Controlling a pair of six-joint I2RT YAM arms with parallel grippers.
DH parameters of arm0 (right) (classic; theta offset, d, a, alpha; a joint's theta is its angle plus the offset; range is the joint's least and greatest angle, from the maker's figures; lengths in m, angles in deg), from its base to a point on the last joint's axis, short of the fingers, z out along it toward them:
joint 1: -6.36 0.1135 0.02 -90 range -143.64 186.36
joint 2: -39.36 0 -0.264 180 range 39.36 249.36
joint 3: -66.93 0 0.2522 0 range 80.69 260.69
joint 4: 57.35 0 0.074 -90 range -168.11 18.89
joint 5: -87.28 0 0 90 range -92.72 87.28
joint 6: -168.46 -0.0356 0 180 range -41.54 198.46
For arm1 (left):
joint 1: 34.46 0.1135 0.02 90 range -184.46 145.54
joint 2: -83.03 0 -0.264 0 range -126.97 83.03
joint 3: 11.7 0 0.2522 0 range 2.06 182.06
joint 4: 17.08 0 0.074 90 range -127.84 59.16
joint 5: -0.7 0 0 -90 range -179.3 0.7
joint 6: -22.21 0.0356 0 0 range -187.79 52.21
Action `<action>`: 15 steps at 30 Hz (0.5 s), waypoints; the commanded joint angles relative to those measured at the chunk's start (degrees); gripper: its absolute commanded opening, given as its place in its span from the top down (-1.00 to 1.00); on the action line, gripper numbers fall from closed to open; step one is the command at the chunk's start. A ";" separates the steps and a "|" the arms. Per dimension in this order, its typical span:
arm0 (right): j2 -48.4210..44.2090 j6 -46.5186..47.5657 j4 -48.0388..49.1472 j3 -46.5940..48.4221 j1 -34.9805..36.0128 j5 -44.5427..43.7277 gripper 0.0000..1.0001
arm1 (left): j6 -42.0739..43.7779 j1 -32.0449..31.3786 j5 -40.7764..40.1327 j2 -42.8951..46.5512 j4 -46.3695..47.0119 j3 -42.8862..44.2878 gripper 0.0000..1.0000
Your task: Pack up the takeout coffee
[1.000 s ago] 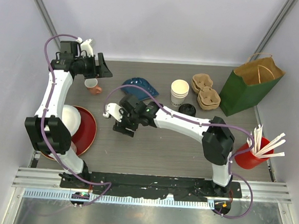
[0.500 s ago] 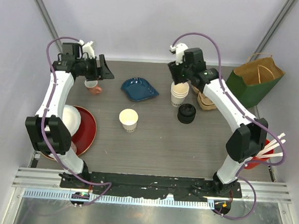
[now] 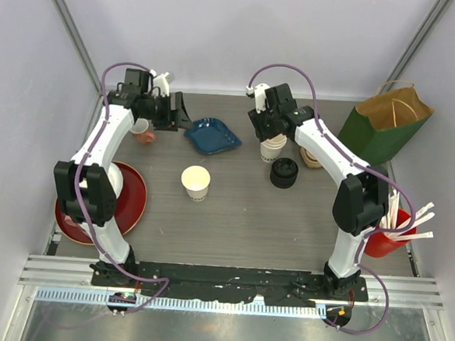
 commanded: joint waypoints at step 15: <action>0.84 -0.46 -0.72 1.16 -0.35 -1.62 0.96 | -1.38 -14.66 -5.32 -9.65 -3.29 14.22 -0.34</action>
